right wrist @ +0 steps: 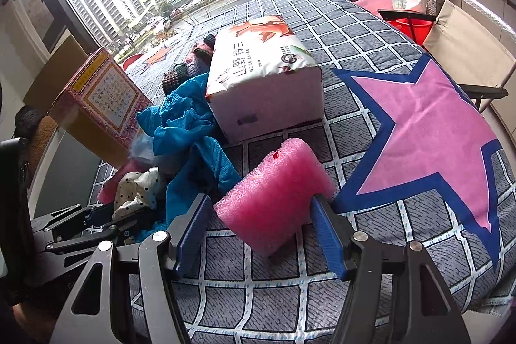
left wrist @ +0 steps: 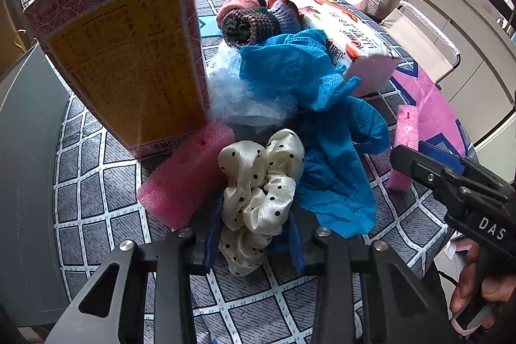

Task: Organize soft objects
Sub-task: 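Return both tools to the pile and grasp the polka-dot scrunchie with left tool, then lift the polka-dot scrunchie with left tool while right tool grasps the pink foam block, then lift the scrunchie with left tool while right tool lifts the pink foam block, then carry the scrunchie with left tool while right tool carries the foam block to the white box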

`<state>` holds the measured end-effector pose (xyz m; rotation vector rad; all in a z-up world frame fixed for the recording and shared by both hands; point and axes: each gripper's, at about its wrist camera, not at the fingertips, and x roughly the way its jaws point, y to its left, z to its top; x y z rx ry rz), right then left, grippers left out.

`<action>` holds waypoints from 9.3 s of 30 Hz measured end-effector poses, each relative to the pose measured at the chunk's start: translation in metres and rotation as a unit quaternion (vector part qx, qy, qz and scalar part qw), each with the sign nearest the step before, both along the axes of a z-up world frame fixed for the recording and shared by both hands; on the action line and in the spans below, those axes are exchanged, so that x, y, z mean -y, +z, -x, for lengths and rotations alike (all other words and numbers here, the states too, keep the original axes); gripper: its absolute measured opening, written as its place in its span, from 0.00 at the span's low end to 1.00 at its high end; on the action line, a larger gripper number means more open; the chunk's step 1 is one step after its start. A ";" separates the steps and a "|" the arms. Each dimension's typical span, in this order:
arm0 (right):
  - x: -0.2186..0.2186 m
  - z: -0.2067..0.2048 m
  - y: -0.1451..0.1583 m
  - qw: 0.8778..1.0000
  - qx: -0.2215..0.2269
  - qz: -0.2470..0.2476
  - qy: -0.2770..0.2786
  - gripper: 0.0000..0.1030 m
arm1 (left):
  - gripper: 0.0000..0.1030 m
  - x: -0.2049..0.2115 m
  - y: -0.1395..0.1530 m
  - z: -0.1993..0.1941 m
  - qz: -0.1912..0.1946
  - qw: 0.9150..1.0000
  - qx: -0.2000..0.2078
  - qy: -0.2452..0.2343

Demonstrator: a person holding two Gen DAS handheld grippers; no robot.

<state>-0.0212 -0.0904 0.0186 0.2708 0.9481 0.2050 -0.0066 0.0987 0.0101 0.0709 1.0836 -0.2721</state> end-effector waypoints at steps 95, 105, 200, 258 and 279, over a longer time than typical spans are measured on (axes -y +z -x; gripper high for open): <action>0.035 0.014 -0.011 0.993 -0.016 0.119 0.002 0.48 | 0.22 -0.044 0.003 0.012 0.078 0.996 -0.007 0.034; 0.046 0.011 0.008 0.995 0.011 0.097 -0.008 0.48 | 0.22 -0.009 0.050 0.017 0.068 0.997 0.044 -0.022; -0.205 -0.005 0.120 0.944 0.134 0.100 0.284 0.48 | 0.23 -0.158 0.114 0.026 0.055 0.984 0.049 0.162; -0.301 0.015 0.104 0.910 0.121 0.081 0.389 0.48 | 0.25 -0.258 0.090 0.064 0.005 0.963 0.050 0.265; -0.348 -0.034 0.069 0.921 0.100 0.084 0.367 0.48 | 0.24 -0.298 0.055 0.028 -0.011 0.954 0.018 0.299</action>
